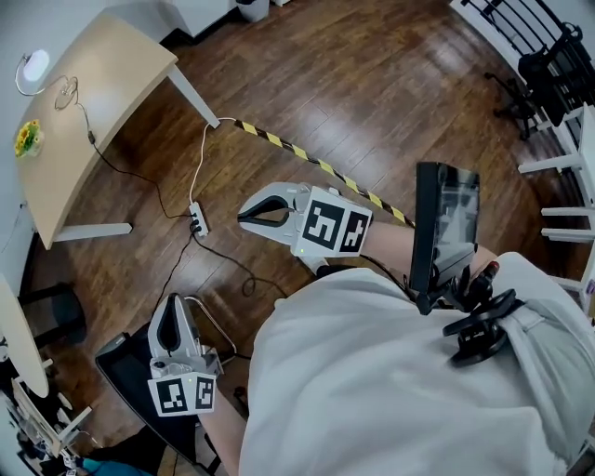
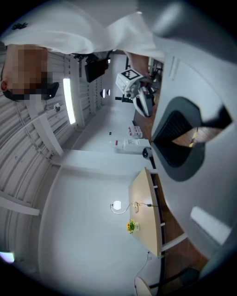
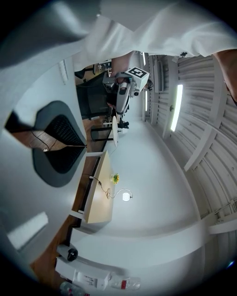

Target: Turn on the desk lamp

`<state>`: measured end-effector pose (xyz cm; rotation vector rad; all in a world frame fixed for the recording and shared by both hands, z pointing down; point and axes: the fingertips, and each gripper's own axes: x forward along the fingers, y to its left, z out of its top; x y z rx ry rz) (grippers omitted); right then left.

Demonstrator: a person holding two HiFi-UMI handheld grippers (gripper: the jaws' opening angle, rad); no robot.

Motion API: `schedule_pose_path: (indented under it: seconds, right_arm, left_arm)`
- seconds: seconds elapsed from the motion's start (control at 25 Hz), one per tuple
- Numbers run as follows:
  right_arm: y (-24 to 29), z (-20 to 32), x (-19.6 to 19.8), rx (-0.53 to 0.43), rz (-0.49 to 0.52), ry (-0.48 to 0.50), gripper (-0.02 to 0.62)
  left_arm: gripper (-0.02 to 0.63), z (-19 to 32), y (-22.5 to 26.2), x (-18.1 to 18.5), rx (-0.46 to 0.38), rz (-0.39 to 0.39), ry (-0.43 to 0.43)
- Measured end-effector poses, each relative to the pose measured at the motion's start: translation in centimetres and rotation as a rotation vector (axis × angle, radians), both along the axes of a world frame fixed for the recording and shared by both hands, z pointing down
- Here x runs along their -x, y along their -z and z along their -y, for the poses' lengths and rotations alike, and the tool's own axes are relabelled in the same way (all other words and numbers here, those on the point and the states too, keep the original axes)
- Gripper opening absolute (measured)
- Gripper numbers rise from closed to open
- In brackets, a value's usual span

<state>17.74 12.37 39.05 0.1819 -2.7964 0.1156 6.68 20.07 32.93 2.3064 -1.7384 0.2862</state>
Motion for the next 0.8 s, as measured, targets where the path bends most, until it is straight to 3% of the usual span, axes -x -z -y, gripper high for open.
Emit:
schedule_pose_path:
  seconds: [0.8]
  right_arm:
    - [3.4, -11.5, 4.2, -0.066, -0.014, -0.104, 0.006]
  left_arm:
    - [0.02, -11.5, -1.6, 4.8, 0.004, -0.065, -0.115]
